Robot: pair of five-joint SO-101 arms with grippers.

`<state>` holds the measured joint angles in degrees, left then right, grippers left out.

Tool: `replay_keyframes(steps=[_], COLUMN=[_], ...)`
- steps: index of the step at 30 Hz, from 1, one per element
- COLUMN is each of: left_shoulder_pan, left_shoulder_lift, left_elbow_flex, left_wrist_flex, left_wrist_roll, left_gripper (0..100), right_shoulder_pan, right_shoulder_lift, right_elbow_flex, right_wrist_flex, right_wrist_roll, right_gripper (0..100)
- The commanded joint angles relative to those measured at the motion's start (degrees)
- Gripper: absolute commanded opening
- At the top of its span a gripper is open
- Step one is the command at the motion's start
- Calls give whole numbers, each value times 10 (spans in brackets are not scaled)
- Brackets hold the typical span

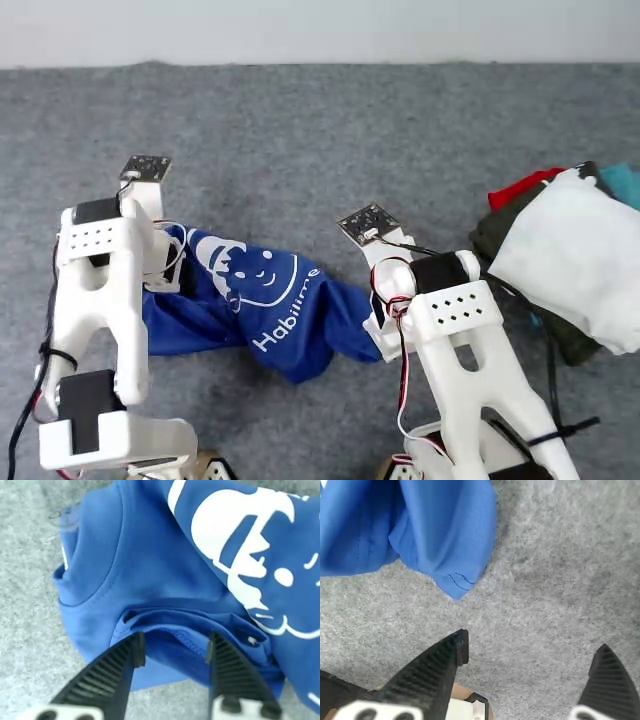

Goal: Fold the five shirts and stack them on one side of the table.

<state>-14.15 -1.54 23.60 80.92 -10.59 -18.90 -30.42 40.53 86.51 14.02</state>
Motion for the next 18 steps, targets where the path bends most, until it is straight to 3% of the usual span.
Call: replay_keyframes(steps=[1, 9, 18], left_shoulder_pan=[0, -59, -60], left_shoulder_lift=[11, 16, 79], left_elbow_flex=[-22, -33, -32], left_wrist_flex=[29, 36, -15], left_wrist_roll=[-31, -30, -29], left_gripper=[205, 204, 205], right_shoulder_pan=[-5, -6, -6], right_shoulder_lift=[2, 1, 1], right_elbow_flex=[-1, 33, 33], right_wrist_flex=[-12, -34, -34], right_wrist_roll=[-6, -6, -6], right_gripper=[376, 376, 376])
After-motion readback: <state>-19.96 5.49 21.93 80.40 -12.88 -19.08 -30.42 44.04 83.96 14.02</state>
